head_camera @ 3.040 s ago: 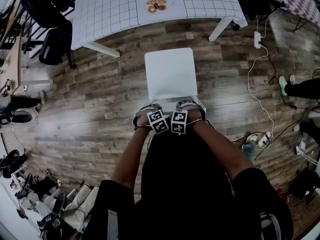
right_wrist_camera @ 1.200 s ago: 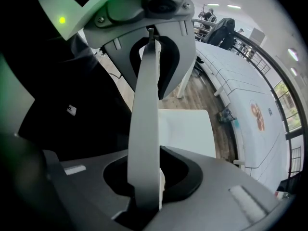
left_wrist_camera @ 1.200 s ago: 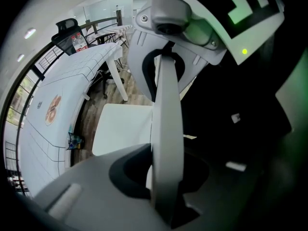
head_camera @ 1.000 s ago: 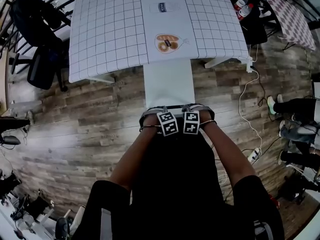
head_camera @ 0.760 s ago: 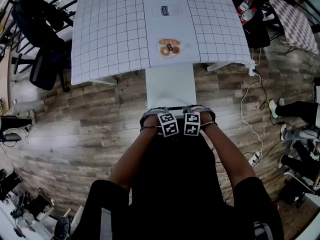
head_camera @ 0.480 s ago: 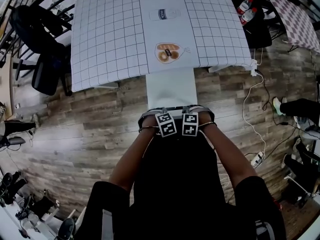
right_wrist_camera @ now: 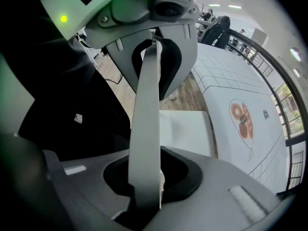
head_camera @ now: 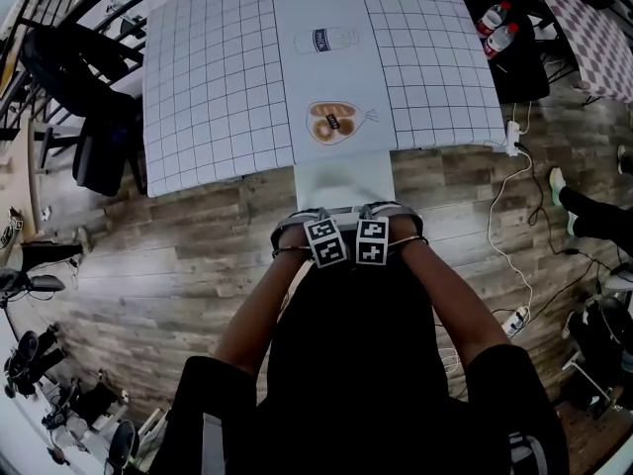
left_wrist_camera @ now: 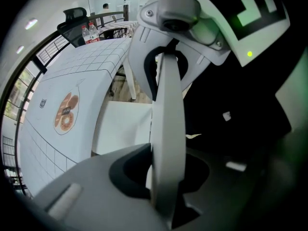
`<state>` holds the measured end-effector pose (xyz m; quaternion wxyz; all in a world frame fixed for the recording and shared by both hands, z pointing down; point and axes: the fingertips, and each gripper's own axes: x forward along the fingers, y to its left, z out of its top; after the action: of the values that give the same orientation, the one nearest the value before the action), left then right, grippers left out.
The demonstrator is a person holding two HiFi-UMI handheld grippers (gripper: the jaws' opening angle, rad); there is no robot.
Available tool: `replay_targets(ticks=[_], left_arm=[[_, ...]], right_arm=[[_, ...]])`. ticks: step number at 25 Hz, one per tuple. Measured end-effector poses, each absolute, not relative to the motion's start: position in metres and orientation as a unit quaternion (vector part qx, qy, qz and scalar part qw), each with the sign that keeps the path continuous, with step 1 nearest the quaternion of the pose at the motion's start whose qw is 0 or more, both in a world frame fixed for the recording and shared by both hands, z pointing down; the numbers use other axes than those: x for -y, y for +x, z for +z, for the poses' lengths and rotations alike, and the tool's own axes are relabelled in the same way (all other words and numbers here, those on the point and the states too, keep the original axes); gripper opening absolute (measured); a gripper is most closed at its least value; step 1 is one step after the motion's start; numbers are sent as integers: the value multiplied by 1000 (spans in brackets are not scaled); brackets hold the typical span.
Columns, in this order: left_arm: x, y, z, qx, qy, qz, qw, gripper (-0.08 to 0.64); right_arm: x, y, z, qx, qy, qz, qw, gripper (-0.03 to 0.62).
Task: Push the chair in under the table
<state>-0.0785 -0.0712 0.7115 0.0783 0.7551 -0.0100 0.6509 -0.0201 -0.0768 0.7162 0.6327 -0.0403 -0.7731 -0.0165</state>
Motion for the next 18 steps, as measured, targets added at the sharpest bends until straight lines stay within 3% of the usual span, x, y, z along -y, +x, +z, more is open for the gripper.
replay_targets(ticks=[18], left_arm=[[153,-73,708,44,750,652,98,91]], right_arm=[[160,-15,713,775,-60,-30,629,74]])
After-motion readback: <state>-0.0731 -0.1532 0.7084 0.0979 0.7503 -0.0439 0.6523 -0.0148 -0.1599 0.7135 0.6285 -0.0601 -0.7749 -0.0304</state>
